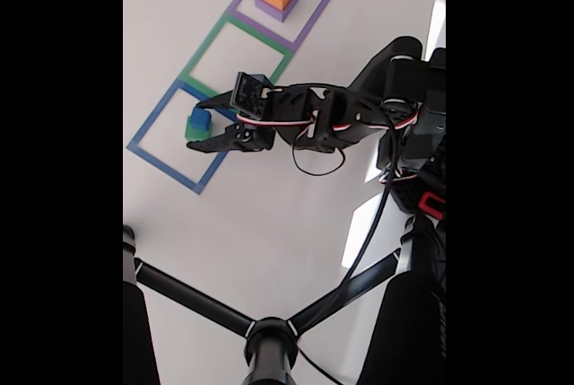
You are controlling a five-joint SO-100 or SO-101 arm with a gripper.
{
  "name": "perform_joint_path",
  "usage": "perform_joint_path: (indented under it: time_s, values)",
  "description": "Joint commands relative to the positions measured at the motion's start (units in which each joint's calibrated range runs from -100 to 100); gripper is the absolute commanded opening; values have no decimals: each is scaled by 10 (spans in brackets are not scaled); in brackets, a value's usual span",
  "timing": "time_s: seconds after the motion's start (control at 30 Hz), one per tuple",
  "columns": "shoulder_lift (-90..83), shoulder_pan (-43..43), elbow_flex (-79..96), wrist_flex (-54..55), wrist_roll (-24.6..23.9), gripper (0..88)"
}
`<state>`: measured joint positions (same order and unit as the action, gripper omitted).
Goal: Tower of hanoi
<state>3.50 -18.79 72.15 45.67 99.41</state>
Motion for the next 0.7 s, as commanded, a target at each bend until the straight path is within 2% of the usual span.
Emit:
perform_joint_path:
  time_s: [0.0,0.17,0.33,0.5,0.67]
  values:
    - [-12,1,-20,14,6,275]
    - [-46,0,-41,-7,6,275]
    - [-119,3,-86,-100,6,224]
    - [-237,21,-155,-306,6,145]
    - [-345,53,-301,-640,6,75]
